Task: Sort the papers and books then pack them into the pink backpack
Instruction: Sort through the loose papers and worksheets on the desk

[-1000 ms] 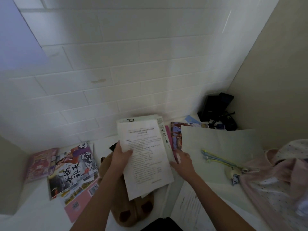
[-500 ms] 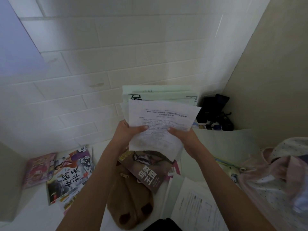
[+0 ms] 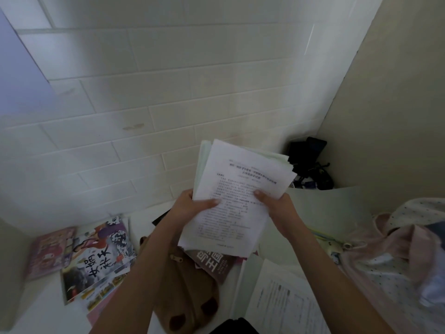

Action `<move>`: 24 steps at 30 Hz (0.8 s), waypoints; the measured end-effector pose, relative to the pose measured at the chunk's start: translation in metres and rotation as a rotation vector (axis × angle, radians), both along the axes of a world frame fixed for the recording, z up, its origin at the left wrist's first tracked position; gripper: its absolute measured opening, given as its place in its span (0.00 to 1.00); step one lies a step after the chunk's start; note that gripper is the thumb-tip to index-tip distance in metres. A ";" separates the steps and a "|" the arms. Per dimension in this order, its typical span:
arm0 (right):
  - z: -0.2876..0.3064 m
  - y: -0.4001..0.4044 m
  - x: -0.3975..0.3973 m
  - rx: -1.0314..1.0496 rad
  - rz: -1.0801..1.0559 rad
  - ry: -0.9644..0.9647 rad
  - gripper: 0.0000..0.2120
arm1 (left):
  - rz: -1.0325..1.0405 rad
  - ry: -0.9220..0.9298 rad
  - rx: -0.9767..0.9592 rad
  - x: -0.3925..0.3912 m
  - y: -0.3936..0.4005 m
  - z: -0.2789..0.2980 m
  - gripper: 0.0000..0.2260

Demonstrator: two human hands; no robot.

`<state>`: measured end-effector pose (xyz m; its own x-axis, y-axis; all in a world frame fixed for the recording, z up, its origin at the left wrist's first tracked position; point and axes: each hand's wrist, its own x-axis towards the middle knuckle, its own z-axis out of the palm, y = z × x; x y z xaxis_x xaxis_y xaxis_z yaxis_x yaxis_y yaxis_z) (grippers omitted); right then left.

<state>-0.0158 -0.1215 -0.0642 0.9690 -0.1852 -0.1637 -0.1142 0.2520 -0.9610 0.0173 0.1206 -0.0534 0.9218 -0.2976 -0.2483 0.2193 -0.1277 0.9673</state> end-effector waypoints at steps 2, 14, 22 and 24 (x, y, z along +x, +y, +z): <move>0.010 -0.003 0.004 0.045 0.063 -0.079 0.18 | -0.015 -0.023 0.003 0.002 0.001 0.003 0.18; -0.024 0.024 -0.004 -0.126 0.264 0.017 0.23 | 0.198 -0.056 0.184 -0.014 0.010 -0.036 0.04; 0.002 0.030 0.000 -0.021 0.159 -0.042 0.21 | 0.252 -0.083 0.193 -0.006 0.014 -0.028 0.04; 0.017 0.021 0.004 0.060 0.131 -0.128 0.18 | 0.261 -0.102 0.177 -0.006 0.014 -0.024 0.08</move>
